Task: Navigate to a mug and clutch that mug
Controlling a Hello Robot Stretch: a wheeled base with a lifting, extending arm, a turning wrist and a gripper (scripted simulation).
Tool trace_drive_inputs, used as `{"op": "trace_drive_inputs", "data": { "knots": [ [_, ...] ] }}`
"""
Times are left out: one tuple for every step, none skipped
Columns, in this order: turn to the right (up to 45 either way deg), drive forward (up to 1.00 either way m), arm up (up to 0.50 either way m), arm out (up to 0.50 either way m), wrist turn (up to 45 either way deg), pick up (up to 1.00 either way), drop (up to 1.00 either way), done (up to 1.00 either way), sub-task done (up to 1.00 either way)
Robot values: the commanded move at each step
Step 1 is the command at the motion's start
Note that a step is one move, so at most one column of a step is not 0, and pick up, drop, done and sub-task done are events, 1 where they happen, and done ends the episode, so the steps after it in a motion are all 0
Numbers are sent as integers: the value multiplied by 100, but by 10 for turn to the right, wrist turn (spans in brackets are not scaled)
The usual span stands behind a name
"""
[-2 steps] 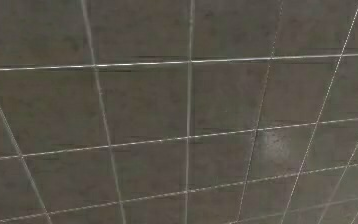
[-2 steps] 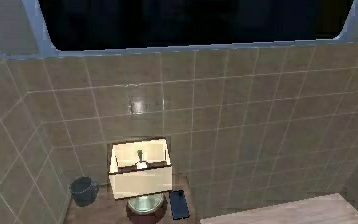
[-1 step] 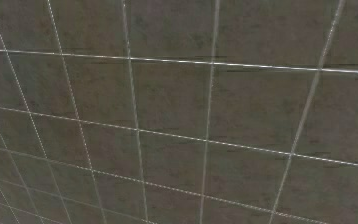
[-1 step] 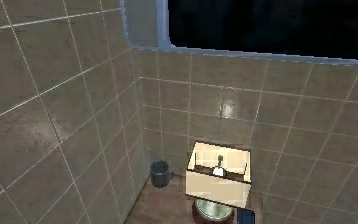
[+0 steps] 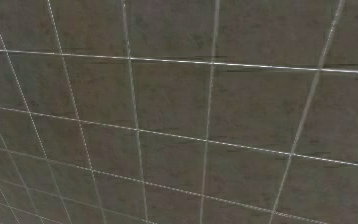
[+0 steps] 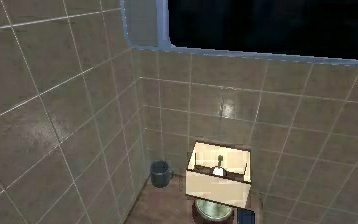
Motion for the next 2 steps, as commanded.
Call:
{"op": "trace_drive_inputs", "data": {
  "knots": [
    [0,0,14,0,0,0,0,0,0],
    [0,0,0,42,0,0,0,0,0]
  ]
}}
